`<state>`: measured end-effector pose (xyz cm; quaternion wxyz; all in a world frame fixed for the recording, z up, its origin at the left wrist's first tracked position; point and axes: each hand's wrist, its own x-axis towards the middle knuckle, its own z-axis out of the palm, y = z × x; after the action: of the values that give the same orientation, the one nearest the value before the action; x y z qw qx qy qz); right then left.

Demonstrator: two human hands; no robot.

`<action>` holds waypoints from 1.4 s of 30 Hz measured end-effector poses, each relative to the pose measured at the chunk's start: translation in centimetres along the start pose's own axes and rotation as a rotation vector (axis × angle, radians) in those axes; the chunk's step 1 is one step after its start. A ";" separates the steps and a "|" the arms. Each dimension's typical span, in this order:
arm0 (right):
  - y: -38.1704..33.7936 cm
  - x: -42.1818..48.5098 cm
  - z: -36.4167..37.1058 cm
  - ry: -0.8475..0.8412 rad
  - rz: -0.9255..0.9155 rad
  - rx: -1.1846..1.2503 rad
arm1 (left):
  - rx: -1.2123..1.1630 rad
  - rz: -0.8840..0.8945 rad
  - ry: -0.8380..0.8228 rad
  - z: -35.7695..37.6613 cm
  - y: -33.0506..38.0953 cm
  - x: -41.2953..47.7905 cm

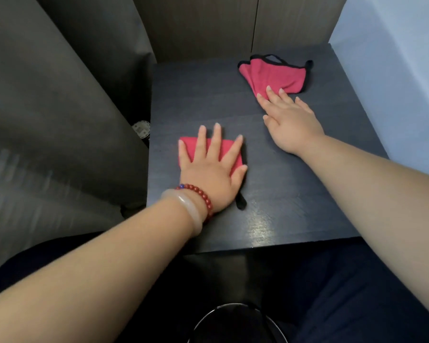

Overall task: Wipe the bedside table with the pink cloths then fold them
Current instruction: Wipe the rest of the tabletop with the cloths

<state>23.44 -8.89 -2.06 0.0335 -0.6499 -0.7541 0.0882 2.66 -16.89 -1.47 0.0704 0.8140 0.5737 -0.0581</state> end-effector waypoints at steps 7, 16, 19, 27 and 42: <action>0.0 0.1 0.1 0.001 0.006 0.005 | 0.000 0.488 0.076 2.1 4.7 -7.9; -0.1 -0.1 0.0 0.002 0.010 0.008 | -0.016 -0.203 -0.051 -0.9 -6.6 1.1; -0.3 -0.1 -0.1 0.009 0.017 0.000 | -0.041 -0.204 -0.038 -1.0 -2.7 4.0; 0.0 -0.4 -0.2 0.066 0.023 0.113 | -0.084 -0.066 0.019 -2.2 -1.4 7.3; -0.1 -0.4 -0.1 0.085 0.026 0.101 | -0.101 -0.156 -0.130 -4.3 -3.2 18.6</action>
<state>23.39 -9.27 -1.93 0.0971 -0.6602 -0.7382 0.0991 5.96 2.13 -0.65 0.1436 0.7567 0.6318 -0.0870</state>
